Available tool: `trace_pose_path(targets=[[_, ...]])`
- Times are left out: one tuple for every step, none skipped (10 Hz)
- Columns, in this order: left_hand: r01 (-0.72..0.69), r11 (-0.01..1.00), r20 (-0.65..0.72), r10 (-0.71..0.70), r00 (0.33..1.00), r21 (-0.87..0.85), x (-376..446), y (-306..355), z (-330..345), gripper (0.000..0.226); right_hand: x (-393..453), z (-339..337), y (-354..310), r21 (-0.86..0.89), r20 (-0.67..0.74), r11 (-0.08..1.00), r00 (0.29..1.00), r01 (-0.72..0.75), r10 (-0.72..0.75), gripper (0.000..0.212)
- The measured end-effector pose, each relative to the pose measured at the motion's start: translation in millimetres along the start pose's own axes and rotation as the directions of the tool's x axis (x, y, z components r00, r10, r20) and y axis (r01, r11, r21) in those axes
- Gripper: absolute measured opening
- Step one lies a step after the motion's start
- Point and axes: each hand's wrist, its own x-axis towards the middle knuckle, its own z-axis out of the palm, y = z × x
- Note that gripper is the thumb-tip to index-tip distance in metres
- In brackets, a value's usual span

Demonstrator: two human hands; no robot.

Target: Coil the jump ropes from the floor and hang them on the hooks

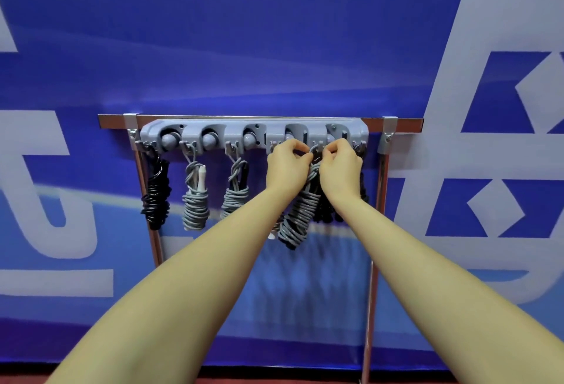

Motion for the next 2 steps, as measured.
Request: trace_pose_path(targets=[[0.023, 0.997, 0.035, -0.021, 0.999, -0.069, -4.1, -5.0, 3.0, 0.01, -4.3, -0.1, 3.7, 0.009, 0.017, 1.0, 1.0, -0.001, 0.001, 0.014], [0.043, 0.998, 0.052, -0.042, 0.998, -0.034, -9.5, -6.3, -3.8, 0.012, -7.4, -2.4, 1.2, -0.033, 0.026, 0.999, 1.0, -0.006, 0.007, 0.012]])
